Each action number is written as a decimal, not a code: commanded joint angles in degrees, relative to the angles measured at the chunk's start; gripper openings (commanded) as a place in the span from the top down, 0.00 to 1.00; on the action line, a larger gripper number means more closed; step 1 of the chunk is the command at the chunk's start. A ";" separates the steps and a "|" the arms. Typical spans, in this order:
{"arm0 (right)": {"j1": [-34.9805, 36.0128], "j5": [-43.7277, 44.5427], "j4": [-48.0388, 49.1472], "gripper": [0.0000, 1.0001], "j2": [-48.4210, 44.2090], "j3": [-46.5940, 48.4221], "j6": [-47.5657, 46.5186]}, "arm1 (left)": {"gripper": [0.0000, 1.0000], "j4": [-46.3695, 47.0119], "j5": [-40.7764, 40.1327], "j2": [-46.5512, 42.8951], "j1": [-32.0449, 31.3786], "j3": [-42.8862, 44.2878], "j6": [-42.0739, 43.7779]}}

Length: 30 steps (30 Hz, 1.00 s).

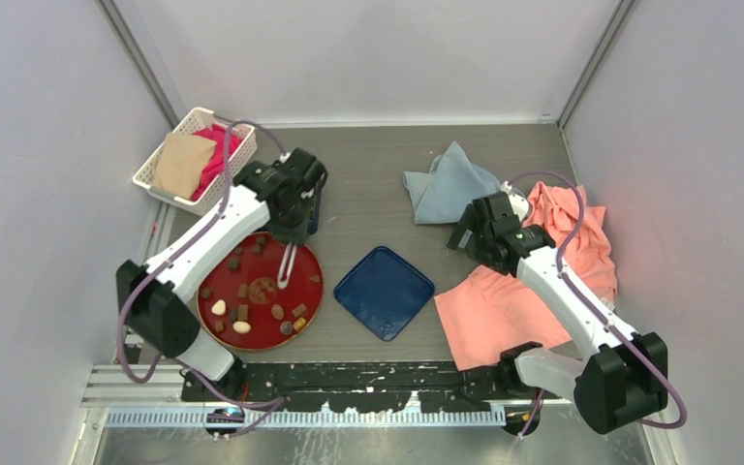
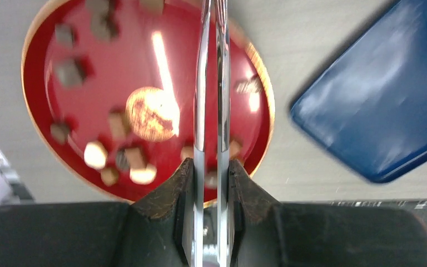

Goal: Pack the chocolate
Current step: Pick up the clamp from the center of the board, then pick up the fake chocolate from the plate.

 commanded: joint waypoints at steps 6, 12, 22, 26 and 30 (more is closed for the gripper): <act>0.14 -3.15 5.20 0.04 3.29 3.15 0.36 | 0.94 -14.04 0.87 -15.35 1.25 -15.80 -15.43; 0.19 -3.26 5.73 0.04 3.49 3.30 -0.40 | 0.88 -20.57 -0.98 -16.10 2.67 -19.35 -18.81; 0.16 -3.24 5.76 0.04 3.13 2.99 -0.73 | 0.78 -10.77 5.98 -19.30 13.80 -27.26 -18.61; 0.16 -2.91 5.31 0.04 2.69 2.91 -0.87 | 0.74 -8.97 8.18 -18.60 16.06 -28.80 -17.66; 0.12 -2.86 5.22 0.04 2.59 2.82 -0.78 | 0.69 -8.80 7.66 -18.95 17.66 -29.22 -17.16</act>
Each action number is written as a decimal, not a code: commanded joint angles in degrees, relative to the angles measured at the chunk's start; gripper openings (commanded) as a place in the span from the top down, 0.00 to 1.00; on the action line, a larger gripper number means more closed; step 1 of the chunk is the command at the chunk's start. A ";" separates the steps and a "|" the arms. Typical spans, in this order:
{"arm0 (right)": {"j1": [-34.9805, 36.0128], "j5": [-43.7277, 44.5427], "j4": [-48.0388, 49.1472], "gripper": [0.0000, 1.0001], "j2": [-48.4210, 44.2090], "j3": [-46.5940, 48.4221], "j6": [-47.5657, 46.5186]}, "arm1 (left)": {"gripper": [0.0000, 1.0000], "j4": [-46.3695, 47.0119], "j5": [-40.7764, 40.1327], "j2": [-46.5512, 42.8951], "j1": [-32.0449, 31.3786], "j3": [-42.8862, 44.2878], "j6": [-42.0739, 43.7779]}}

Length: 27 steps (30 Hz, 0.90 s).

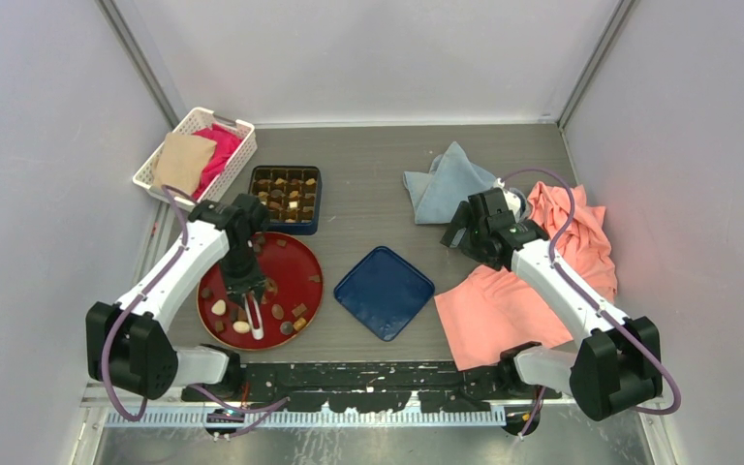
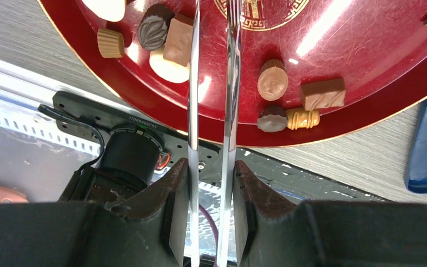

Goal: Pack the chocolate
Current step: Pick up the fake chocolate from the plate.

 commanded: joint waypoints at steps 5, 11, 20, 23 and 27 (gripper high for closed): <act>0.18 0.68 1.38 0.04 -1.58 2.05 0.00 | 0.67 3.33 1.74 -2.51 4.61 -2.11 1.64; 0.14 0.79 1.21 0.04 -1.52 2.32 0.14 | 0.67 6.84 2.60 -2.17 7.85 -4.35 3.50; 0.18 1.45 0.79 0.04 -1.99 2.23 0.23 | 0.67 9.70 5.64 0.02 11.57 -4.56 6.80; 0.11 1.47 0.78 0.04 -2.02 2.31 0.31 | 0.67 10.33 5.76 0.94 12.69 -4.15 7.20; 0.20 1.66 0.63 0.04 -2.12 2.32 0.32 | 0.66 11.33 6.02 1.57 14.20 -5.01 6.18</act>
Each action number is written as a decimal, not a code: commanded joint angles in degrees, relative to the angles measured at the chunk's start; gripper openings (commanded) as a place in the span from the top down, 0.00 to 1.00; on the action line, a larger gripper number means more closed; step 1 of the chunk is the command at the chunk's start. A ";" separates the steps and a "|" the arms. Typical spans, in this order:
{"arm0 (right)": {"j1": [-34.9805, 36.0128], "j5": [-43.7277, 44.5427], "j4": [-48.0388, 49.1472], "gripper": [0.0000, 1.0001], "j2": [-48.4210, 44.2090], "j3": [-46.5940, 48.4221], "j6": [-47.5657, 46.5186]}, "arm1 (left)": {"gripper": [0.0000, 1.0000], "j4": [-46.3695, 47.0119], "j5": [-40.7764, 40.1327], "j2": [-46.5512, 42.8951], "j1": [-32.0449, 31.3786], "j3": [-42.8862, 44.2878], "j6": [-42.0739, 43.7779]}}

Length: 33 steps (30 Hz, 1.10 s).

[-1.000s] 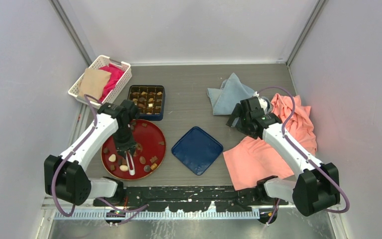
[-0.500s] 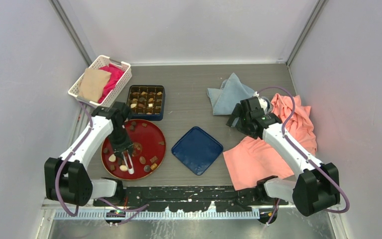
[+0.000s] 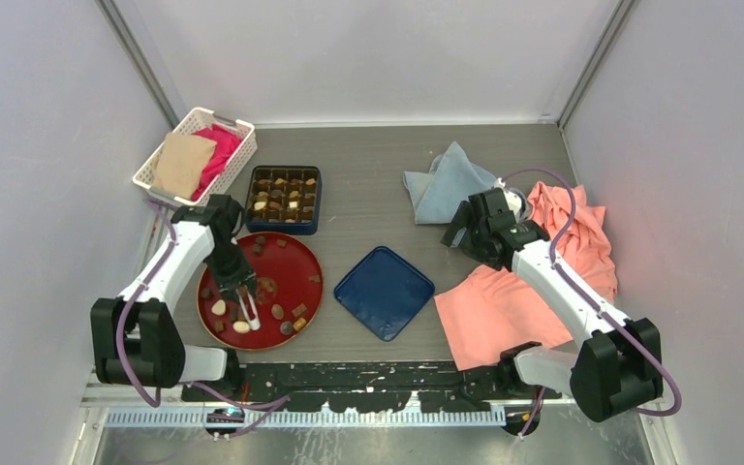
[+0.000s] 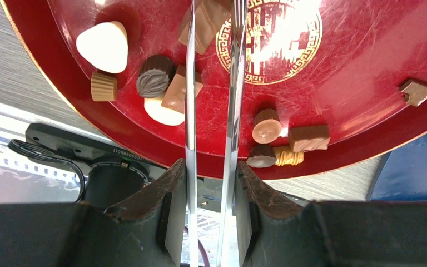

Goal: Pack the chocolate
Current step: Pick up the fake chocolate from the plate.

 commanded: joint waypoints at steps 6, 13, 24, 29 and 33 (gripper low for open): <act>0.14 1.45 0.76 0.04 -1.56 2.41 0.49 | 0.62 2.91 3.94 1.86 3.17 -1.49 -0.04; 0.14 1.53 0.91 0.04 -1.17 2.36 0.66 | 0.62 3.56 4.90 3.15 5.62 -0.74 0.96; 0.18 1.63 1.02 0.04 -0.77 2.93 0.67 | 0.61 3.60 5.27 6.48 7.45 2.65 2.78; 0.17 1.54 0.98 0.04 -0.70 3.02 0.67 | 0.59 3.40 5.09 7.25 8.07 3.78 3.54; 0.20 1.65 0.98 0.04 -0.90 3.02 0.66 | 0.58 3.24 4.70 7.85 8.71 4.30 4.15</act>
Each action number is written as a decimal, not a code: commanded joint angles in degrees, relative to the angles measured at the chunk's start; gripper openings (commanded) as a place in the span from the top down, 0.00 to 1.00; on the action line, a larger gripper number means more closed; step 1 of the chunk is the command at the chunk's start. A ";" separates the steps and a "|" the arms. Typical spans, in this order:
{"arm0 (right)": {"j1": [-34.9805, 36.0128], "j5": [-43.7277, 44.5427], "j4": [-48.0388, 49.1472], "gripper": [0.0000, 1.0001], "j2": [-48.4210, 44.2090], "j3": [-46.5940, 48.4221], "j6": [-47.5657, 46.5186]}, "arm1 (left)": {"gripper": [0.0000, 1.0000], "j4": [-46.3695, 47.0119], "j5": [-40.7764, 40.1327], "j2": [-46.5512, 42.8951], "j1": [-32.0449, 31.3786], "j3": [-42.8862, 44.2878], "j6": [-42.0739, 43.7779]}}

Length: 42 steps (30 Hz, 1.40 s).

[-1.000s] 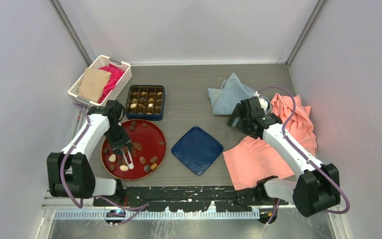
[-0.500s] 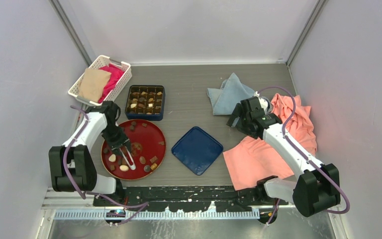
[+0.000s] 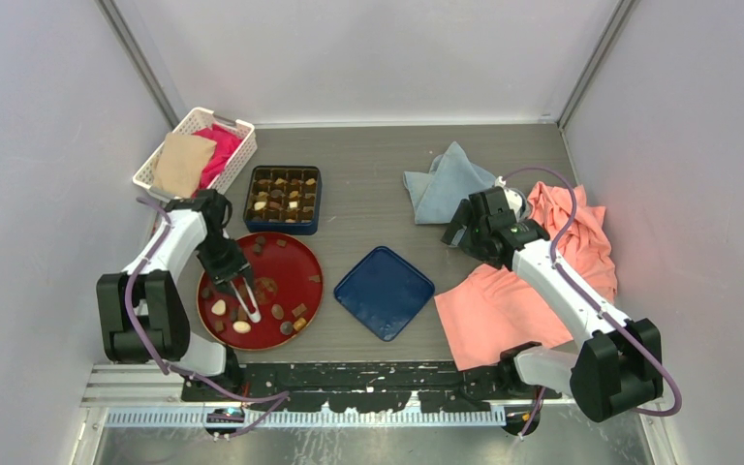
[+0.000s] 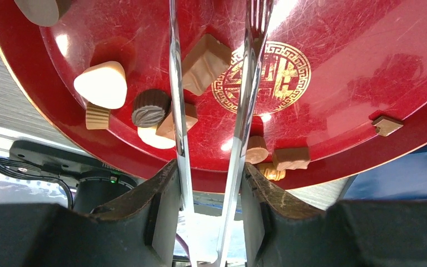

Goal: Pack the chocolate
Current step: Pick up the fake chocolate from the plate.

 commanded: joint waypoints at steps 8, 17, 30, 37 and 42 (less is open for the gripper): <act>0.14 1.52 0.98 0.04 -0.93 2.30 0.58 | 0.55 0.78 0.65 2.11 2.26 2.34 1.86; 0.13 1.80 0.77 0.04 -1.00 2.21 0.69 | 0.53 1.81 0.73 3.67 2.64 2.38 1.77; 0.13 1.84 0.81 0.04 -1.18 1.95 0.80 | 0.73 0.46 0.97 1.07 3.02 2.58 2.79; 0.20 1.30 1.43 0.04 -0.85 1.68 0.89 | 0.83 -6.40 2.19 -3.75 2.98 6.15 6.71; 0.20 0.23 2.57 0.04 0.13 1.51 1.39 | 0.83 -8.45 4.76 -7.43 1.69 9.27 8.78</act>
